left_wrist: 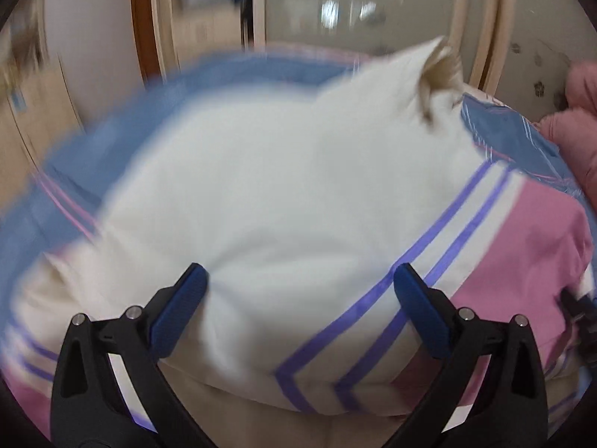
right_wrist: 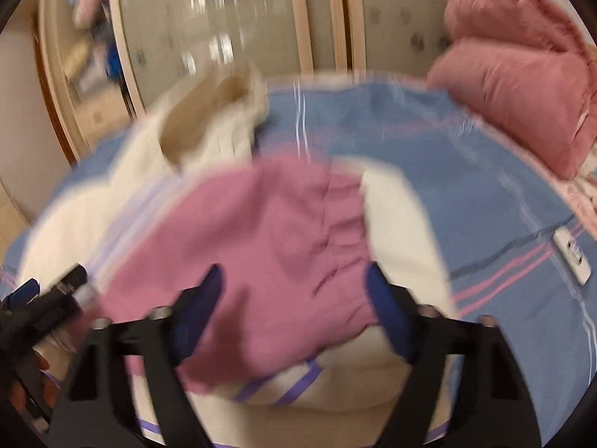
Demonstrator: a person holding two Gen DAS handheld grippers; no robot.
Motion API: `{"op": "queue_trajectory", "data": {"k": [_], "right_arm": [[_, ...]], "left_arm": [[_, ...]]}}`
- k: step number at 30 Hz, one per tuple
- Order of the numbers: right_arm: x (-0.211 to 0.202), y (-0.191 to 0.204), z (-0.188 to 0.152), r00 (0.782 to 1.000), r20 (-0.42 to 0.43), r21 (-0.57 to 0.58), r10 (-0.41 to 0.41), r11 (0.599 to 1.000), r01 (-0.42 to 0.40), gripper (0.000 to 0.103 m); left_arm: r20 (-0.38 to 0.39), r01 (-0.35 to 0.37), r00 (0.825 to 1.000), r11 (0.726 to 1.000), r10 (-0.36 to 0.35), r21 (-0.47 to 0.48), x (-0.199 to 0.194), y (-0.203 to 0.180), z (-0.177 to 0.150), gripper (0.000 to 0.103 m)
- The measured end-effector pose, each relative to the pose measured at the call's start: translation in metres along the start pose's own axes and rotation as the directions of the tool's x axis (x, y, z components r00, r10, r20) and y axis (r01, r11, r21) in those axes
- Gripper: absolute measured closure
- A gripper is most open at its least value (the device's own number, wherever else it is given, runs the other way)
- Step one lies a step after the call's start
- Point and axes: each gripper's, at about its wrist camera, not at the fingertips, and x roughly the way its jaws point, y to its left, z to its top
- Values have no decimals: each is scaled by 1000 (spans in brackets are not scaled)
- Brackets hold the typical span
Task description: Fold large clothes
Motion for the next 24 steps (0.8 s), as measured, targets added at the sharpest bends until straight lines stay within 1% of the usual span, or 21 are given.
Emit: {"op": "queue_trajectory", "data": {"k": [1,2,3,5,12,15,16,19,21,22,23,24], "right_arm": [[4,3,-2,1000,-3,-24,-23,999,23,30],[6,5,-2,999,-2,-47,-46,998,46,30],[6,6,-1,999,-2,-47,-50,998,50,30],[6,4,-1,999,-6,-38,-46,998,46,29],[5,3,-2,999,-9,-41,-50,998,50,27],[4,3,-2,999,-7,-30,-53,998,53,23],[2,2,-1,999,0,-22,-50,998,50,23],[-21,-4,0,995,91,31,-44,999,41,23],[-33,-5,1,988,144,35,-56,998,52,23],[-34,-5,2,987,144,30,-66,998,62,23],[-29,-4,2,991,118,21,-70,997,68,23],[-17,-6,1,997,57,21,-51,999,50,23]], "left_arm": [[-3,20,1000,1000,-20,-7,6,4,-3,2],[5,16,1000,1000,-16,2,7,3,-3,2],[11,-5,1000,1000,5,20,8,0,-4,2],[18,-25,1000,999,24,37,9,-4,-5,2],[44,-19,999,999,17,30,8,-1,-12,2],[51,-16,999,999,14,28,5,-1,-12,2],[53,-15,999,999,14,28,4,-2,-12,2],[58,-15,998,1000,13,27,3,-2,-13,2],[60,-16,998,999,15,27,3,-3,-12,2],[61,-16,998,1000,15,27,3,-4,-12,2],[62,-16,998,1000,15,27,3,-4,-13,2],[64,-17,998,1000,15,26,3,-4,-13,2]]}}
